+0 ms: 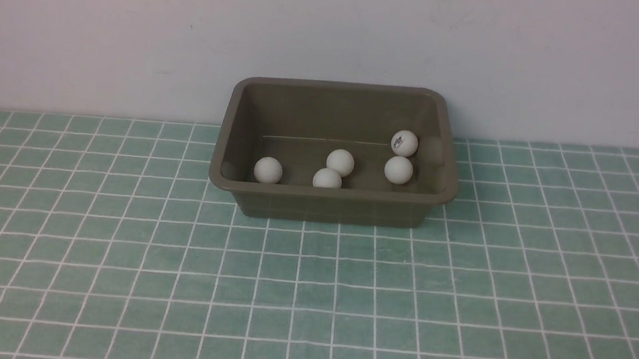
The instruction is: Put the table tennis balls in the box on the green coffee tablecloth.
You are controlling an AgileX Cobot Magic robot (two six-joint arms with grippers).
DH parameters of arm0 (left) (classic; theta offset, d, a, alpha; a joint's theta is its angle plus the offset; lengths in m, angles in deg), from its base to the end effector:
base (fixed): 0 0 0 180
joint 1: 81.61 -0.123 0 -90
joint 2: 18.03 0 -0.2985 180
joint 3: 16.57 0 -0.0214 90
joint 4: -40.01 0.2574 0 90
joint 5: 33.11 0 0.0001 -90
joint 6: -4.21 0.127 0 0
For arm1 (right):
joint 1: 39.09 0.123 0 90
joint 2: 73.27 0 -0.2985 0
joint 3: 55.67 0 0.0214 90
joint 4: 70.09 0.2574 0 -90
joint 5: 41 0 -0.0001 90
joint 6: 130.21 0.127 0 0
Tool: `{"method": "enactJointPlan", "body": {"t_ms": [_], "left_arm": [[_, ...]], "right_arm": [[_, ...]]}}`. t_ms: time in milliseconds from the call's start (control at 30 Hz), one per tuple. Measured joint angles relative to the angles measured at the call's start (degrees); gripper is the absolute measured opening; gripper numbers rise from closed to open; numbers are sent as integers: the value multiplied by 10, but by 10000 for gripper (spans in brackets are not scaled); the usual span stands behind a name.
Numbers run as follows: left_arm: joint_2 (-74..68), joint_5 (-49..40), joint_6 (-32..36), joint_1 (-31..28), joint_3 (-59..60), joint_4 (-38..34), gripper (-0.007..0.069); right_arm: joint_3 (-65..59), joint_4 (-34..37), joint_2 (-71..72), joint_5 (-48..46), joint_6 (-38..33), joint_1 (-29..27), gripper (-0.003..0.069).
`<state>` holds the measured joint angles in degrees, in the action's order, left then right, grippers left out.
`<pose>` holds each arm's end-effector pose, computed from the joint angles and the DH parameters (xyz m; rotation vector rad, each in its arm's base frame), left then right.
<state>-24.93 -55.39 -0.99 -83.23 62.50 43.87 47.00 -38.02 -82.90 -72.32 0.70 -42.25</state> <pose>0.0794 0.0055 0.1585 -0.0709 1.8872 0.0240 0.0747 0.0310 0.1578 -0.4810 1.9170 0.0054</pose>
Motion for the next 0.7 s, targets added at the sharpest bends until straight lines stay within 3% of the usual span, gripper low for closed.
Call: {"method": "enactJointPlan", "body": {"t_ms": [167, 700], "left_arm": [[1, 1, 52, 0, 0, -62, 205], [1, 2, 81, 0, 0, -78, 205]], "right_arm": [[0, 0, 0, 0, 0, 0, 388], [0, 0, 0, 0, -2, 0, 388]]}}
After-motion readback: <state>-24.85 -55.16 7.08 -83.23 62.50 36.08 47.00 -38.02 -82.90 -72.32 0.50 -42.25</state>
